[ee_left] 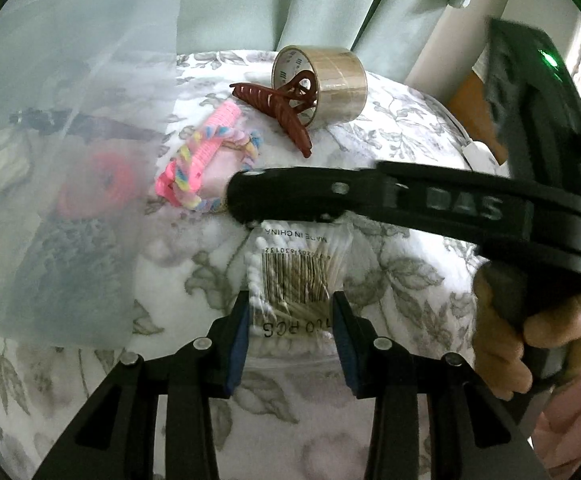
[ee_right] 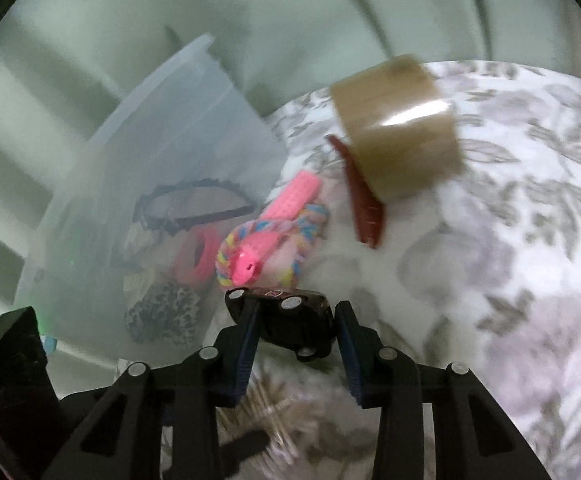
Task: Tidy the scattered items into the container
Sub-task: 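Close the right tool on the black toy car while the left tool holds the swab pack, then carry the swab pack in the left tool and the toy car in the right tool over the clear box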
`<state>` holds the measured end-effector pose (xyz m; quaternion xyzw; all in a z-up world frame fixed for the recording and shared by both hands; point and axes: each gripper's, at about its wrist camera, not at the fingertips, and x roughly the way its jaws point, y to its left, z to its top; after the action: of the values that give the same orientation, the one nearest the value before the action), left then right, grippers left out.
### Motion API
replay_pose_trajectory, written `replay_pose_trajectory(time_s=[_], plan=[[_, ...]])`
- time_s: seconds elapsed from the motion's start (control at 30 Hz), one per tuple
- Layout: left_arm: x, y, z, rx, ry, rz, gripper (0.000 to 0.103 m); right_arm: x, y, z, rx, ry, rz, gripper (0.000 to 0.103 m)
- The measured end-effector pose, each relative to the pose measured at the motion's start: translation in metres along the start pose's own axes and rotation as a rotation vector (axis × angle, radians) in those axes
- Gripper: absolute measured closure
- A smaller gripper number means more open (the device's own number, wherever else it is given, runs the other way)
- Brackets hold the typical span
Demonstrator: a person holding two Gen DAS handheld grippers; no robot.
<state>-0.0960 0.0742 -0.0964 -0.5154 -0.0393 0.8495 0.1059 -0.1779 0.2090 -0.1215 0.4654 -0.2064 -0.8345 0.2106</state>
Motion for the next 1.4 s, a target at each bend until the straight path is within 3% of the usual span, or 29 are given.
replay_pose_trajectory(time_s=[0.3, 0.63, 1.0, 1.2, 1.4], plan=[[-0.015, -0.007, -0.001, 0.003, -0.009, 0.003, 0.065, -0.056, -0.01, -0.021, 0.124, -0.124, -0.091, 0.062], [-0.057, -0.029, -0.001, 0.066, -0.097, -0.01, 0.065, -0.117, -0.007, -0.042, 0.222, -0.258, -0.13, 0.062], [-0.119, -0.031, 0.012, 0.068, -0.255, -0.03, 0.065, -0.162, 0.019, -0.035, 0.216, -0.349, -0.139, 0.062], [-0.152, -0.021, 0.023, 0.037, -0.329, -0.032, 0.065, -0.182, 0.052, -0.029, 0.176, -0.437, -0.123, 0.062], [-0.177, -0.003, 0.023, 0.015, -0.399, -0.035, 0.065, -0.193, 0.088, -0.019, 0.115, -0.443, -0.115, 0.062]])
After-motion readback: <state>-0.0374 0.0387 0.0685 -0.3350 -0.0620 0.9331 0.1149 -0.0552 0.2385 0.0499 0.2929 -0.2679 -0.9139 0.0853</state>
